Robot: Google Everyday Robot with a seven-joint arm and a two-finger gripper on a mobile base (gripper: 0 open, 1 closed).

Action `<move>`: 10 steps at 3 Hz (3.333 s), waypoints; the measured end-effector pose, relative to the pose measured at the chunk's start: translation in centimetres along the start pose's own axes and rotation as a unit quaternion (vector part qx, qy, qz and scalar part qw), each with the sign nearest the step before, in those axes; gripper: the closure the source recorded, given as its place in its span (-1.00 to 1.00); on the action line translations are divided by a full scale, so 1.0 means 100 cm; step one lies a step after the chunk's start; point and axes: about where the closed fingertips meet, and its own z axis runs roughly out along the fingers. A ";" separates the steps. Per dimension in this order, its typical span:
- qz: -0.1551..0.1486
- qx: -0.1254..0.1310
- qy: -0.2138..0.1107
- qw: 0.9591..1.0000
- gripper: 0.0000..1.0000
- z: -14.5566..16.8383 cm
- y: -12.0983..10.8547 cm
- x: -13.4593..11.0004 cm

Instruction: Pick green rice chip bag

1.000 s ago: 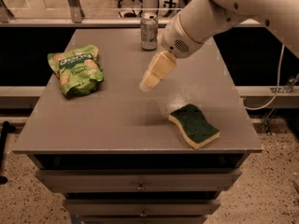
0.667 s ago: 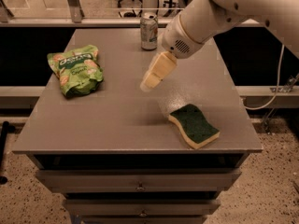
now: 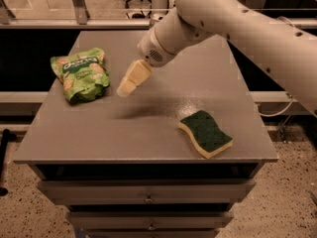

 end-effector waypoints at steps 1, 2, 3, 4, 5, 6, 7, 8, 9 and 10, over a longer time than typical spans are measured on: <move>0.010 -0.009 -0.016 1.000 -1.00 0.046 -0.007 -0.017; 0.025 -0.018 -0.032 0.999 -1.00 0.079 -0.008 -0.032; 0.041 -0.030 -0.041 0.998 -1.00 0.098 -0.003 -0.047; 0.054 -0.044 -0.040 0.997 -0.70 0.111 0.006 -0.056; 0.068 -0.050 -0.037 0.996 -0.24 0.118 0.014 -0.055; 0.072 -0.044 -0.034 0.996 0.23 0.115 0.017 -0.053; 0.058 -0.021 -0.047 0.997 0.69 0.092 0.016 -0.058; 0.029 -0.002 -0.103 0.994 1.00 0.045 0.012 -0.077; 0.002 -0.003 -0.154 0.988 1.00 0.013 0.009 -0.090; -0.005 -0.003 -0.157 0.988 1.00 0.012 0.010 -0.092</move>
Offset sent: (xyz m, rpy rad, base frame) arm 0.0483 0.1085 -0.0457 0.1325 0.0698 -0.0216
